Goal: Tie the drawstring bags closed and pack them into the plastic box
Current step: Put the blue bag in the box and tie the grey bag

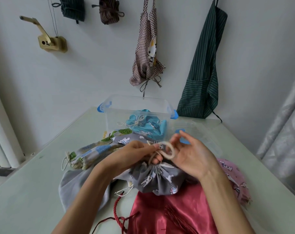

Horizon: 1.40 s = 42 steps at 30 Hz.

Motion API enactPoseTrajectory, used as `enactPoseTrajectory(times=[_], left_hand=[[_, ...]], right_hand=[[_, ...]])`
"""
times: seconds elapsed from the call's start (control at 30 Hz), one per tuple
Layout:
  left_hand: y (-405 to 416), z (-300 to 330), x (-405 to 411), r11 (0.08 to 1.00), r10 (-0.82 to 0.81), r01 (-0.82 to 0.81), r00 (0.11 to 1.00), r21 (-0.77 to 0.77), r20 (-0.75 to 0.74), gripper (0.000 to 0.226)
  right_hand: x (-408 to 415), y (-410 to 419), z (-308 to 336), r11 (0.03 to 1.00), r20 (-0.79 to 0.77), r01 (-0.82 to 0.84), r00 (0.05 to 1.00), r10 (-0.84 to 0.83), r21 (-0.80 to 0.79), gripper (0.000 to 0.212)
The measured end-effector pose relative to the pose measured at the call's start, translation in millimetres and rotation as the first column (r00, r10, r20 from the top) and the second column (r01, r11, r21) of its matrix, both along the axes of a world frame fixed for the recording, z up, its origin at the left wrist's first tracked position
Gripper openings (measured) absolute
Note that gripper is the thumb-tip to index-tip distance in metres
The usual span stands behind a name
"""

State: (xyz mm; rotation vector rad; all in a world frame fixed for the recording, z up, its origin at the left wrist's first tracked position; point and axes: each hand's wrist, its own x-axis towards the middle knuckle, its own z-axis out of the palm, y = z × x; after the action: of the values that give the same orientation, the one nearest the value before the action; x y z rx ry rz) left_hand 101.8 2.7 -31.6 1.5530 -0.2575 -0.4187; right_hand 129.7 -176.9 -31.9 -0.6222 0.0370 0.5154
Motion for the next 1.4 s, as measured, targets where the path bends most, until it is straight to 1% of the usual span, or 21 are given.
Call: enactPoseTrajectory(times=[0.07,0.1,0.17,0.23,0.3,0.37,0.6,0.73,0.77,0.8,0.83,0.9,0.93,0.97,1.0,1.03,1.1,1.17,1.27,1.33,1.4], left_hand=[[4,0,-1,0.999,-0.001,0.000,1.000,0.049,0.018,0.034],[5,0,-1,0.997,-0.006,0.003,0.999,0.072,0.032,0.034],[6,2,-2,0.995,-0.013,0.008,0.999,0.100,0.051,0.031],[2,3,-2,0.992,-0.009,0.002,0.998,0.123,0.063,0.030],[-1,4,-3,0.988,0.001,-0.012,0.997,0.154,0.073,0.030],[1,3,-3,0.985,0.014,-0.027,0.997,0.171,0.082,0.029],[3,4,-5,0.986,0.008,-0.018,0.998,0.166,0.063,0.029],[6,2,-2,0.986,0.050,-0.054,0.998,0.160,0.029,0.032],[8,2,-2,0.989,0.069,-0.071,0.997,0.130,0.019,0.032],[8,2,-2,0.991,0.082,-0.083,0.996,0.104,0.017,0.031],[8,3,-3,0.992,0.088,-0.090,0.996,0.091,0.020,0.030],[6,3,-3,0.992,0.097,-0.099,0.995,0.079,0.029,0.029],[5,2,-2,0.992,0.100,-0.102,0.994,0.078,0.031,0.029],[5,2,-1,0.991,0.106,-0.108,0.994,0.082,0.031,0.030],[5,1,-1,0.989,0.113,-0.115,0.993,0.092,0.036,0.031],[5,0,-1,0.987,0.119,-0.123,0.992,0.107,0.047,0.032],[4,-1,-1,0.981,0.119,-0.131,0.989,0.144,0.092,0.030],[5,0,-3,0.977,0.096,-0.120,0.986,0.178,0.135,0.024],[7,0,-3,0.978,0.107,-0.124,0.988,0.170,0.108,0.023],[8,0,-1,0.982,0.151,-0.155,0.987,0.105,0.049,0.024],[10,0,0,0.983,0.184,-0.184,0.983,0.028,-0.005,0.022]], right_hand=[[-1,-11,7,0.990,-0.038,0.077,0.997,-0.073,0.116,0.024],[-3,-16,12,0.993,-0.008,0.108,0.994,-0.108,0.051,0.022],[-10,-21,22,0.924,0.201,0.202,0.969,-0.141,-0.324,0.025],[-18,-16,28,0.591,0.418,0.284,0.903,0.099,-0.755,0.042],[-19,-8,17,0.224,0.388,0.321,0.823,0.414,-0.920,0.052],[-16,-2,4,0.123,0.329,0.311,0.803,0.497,-0.943,0.052],[-6,1,-8,0.493,0.331,0.174,0.910,0.251,-0.852,0.014],[-4,-11,6,0.810,0.255,0.240,0.960,-0.116,-0.536,0.008],[-4,-17,10,0.827,0.240,0.274,0.955,-0.174,-0.491,0.007],[-4,-25,12,0.770,0.270,0.319,0.942,-0.197,-0.553,0.005],[-3,-32,11,0.631,0.329,0.369,0.926,-0.186,-0.682,0.008],[-1,-45,5,0.081,0.468,0.473,0.881,-0.076,-0.877,0.030],[-2,-48,6,-0.170,0.538,0.529,0.843,-0.011,-0.832,0.039],[-3,-47,9,-0.279,0.623,0.611,0.780,0.054,-0.741,0.043],[-6,-45,14,-0.234,0.693,0.699,0.711,0.119,-0.676,0.041],[-9,-40,18,-0.081,0.728,0.751,0.657,0.196,-0.655,0.036],[-17,-20,20,0.156,0.632,0.636,0.646,0.427,-0.756,0.034],[-18,-6,5,0.095,0.468,0.525,0.644,0.605,-0.846,0.033],[-13,-1,-5,-0.053,0.483,0.614,0.667,0.567,-0.787,0.004],[-15,-7,3,-0.027,0.587,0.681,0.650,0.483,-0.732,0.006],[-25,-9,19,0.092,0.672,0.717,0.590,0.448,-0.691,0.004]])
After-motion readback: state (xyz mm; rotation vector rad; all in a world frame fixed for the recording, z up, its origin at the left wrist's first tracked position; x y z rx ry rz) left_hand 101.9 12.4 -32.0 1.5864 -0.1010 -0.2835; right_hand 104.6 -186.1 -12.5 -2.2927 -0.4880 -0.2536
